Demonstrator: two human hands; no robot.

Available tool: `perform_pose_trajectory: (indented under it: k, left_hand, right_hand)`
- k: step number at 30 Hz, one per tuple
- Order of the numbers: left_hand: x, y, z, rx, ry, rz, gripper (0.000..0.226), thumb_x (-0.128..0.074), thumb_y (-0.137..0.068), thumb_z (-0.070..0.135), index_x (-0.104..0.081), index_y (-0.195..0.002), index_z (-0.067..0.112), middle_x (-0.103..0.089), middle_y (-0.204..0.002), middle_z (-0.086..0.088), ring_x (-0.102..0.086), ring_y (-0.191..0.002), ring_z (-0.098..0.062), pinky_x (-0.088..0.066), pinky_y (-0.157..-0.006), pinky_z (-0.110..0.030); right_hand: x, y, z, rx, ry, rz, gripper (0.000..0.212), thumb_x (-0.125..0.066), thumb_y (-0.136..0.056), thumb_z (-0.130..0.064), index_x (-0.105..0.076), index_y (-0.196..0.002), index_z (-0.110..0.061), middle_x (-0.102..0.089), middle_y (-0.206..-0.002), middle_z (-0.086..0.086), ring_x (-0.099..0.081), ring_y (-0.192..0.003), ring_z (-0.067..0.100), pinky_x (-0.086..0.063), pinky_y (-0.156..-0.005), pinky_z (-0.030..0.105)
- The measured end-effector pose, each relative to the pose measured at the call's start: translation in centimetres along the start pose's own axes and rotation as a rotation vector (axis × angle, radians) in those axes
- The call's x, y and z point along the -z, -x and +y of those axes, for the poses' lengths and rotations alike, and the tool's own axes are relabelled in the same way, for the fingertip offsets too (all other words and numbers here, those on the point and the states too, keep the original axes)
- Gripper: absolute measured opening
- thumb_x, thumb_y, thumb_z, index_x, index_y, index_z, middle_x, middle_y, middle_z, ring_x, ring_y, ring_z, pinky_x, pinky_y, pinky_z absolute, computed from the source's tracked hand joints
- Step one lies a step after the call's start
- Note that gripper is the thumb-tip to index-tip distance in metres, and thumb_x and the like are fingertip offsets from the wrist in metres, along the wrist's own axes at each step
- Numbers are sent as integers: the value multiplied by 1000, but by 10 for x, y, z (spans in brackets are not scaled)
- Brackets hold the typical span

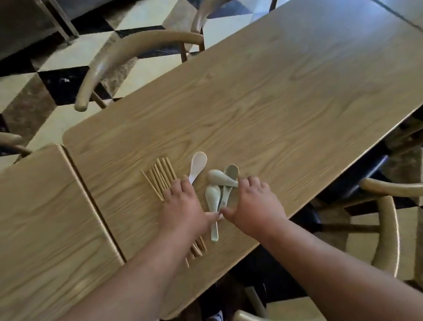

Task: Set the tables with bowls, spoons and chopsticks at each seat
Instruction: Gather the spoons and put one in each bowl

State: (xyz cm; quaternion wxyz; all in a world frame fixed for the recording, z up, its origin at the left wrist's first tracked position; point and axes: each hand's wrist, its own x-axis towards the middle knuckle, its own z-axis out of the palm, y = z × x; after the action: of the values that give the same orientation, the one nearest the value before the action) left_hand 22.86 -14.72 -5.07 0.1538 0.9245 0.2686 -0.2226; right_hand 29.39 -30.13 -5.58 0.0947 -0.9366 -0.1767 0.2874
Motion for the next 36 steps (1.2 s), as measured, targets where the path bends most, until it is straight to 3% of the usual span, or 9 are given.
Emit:
perform_pose_trajectory:
  k: [4,11,16,21,26,30,32,34,36]
  left_hand:
    - [-4,-18,-2,10,-31,-12,136,-75,-72,81,-14,-165,4,-31,-165,-15,-35,-151,-33,-35,-120,-40]
    - [-9,-33,1,18,-75,-44,128,-81,-62,82,-33,-154,6,-47,-149,-11,-48,-138,-30,-46,-111,-42]
    - [-18,-36,-3,2,-77,-50,99,-83,-73,71,-43,-139,10,-53,-143,-10,-55,-133,-30,-48,-108,-42]
    - [-19,-42,-12,14,-38,-38,63,-76,-87,48,-50,-128,9,-65,-132,-13,-65,-123,-34,-51,-97,-42]
    - [-22,-45,-19,12,7,-42,37,-59,-100,37,-53,-122,7,-70,-124,-15,-69,-116,-39,-51,-87,-42]
    - [-26,-50,-20,70,76,-43,19,-47,-102,26,-53,-113,11,-72,-119,-14,-69,-110,-39,-42,-77,-38]
    - [-25,-50,-21,84,99,-51,23,-42,-104,24,-56,-117,10,-72,-119,-14,-69,-110,-40,-43,-78,-39]
    - [-21,-47,-22,79,132,-39,27,-39,-106,22,-57,-120,8,-71,-120,-17,-68,-111,-42,-46,-82,-41]
    - [-15,-39,-21,55,170,1,28,-38,-108,21,-59,-118,7,-72,-117,-18,-69,-108,-43,-45,-79,-41]
  right_hand:
    - [-7,-12,-11,-47,19,16,78,-64,-92,-67,-47,-143,-10,-51,-135,8,-52,-125,29,-51,-99,39]
    - [-8,-20,-16,-135,11,27,77,-65,-93,-67,-47,-140,-9,-52,-135,8,-54,-125,29,-53,-98,41]
    - [-12,-18,-18,-162,45,-38,64,-59,-95,-66,-53,-132,-13,-59,-125,6,-58,-116,27,-55,-94,40]
    - [-19,-19,-28,-185,71,-101,32,-58,-101,-48,-55,-106,-17,-62,-102,1,-58,-87,22,-53,-75,37]
    - [-22,-18,-34,-216,47,-111,29,-55,-105,-41,-59,-113,-13,-62,-104,3,-63,-93,26,-46,-74,37]
    - [-24,-15,-29,-226,-73,-142,24,-50,-107,-40,-59,-107,-17,-59,-96,-2,-62,-90,24,-48,-75,38]
    - [-23,-12,-25,-225,-169,-162,25,-47,-108,-36,-60,-102,-16,-61,-92,0,-63,-85,23,-49,-72,37]
    - [-20,-7,-22,-260,-345,-181,28,-45,-106,-30,-55,-85,-15,-59,-80,1,-57,-71,20,-46,-65,35]
    - [-12,-1,-19,-334,-606,-189,27,-44,-103,-25,-53,-80,-13,-59,-77,4,-55,-70,20,-46,-67,37]
